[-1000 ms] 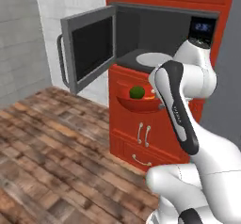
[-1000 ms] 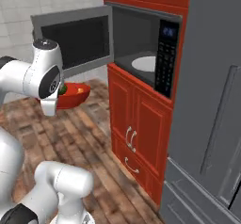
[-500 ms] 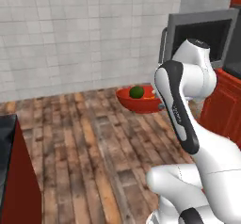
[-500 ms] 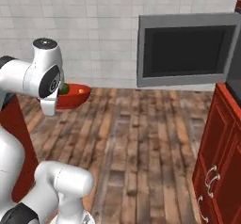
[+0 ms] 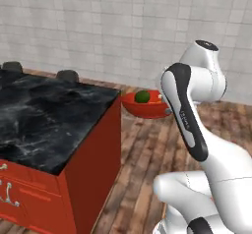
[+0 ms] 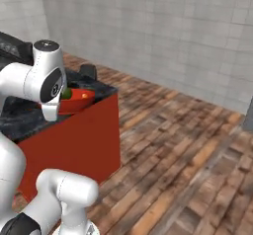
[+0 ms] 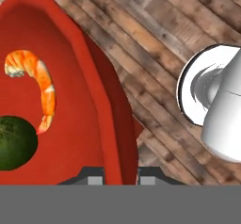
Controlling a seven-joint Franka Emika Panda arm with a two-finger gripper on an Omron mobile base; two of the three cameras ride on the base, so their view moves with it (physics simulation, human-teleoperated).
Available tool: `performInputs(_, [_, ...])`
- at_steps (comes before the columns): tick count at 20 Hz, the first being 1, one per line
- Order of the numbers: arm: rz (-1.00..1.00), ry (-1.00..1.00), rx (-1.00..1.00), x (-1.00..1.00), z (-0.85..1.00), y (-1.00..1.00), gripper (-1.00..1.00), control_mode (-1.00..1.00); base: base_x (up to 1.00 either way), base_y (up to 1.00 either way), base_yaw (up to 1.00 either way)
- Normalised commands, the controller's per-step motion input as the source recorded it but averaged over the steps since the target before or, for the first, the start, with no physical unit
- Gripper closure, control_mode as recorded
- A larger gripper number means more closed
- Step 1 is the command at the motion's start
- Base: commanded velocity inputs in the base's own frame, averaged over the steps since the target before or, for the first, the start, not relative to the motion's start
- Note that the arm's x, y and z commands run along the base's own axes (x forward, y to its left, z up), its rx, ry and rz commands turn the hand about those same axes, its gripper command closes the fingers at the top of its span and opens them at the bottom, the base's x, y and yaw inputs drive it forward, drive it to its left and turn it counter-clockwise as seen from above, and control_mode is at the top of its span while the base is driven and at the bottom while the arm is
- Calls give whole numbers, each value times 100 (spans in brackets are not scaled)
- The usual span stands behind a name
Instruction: The microwave is finished heating the shrimp and lime. Take the bowl containing the food and place it on the dining counter.
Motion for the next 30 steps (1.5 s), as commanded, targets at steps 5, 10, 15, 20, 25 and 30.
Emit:
performInputs(5, [0,0,0,0,0,0,100,100,53,-53,73])
performInputs(10, [0,0,0,0,0,0,100,100,100,-91,37])
performInputs(15, [0,0,0,0,0,0,100,100,100,-96,32])
performInputs(20, [0,0,0,0,0,0,100,100,100,-100,25])
performInputs(25, [0,0,0,0,0,0,100,100,100,-100,24])
performInputs(30, [0,0,0,0,0,0,100,100,100,-100,25])
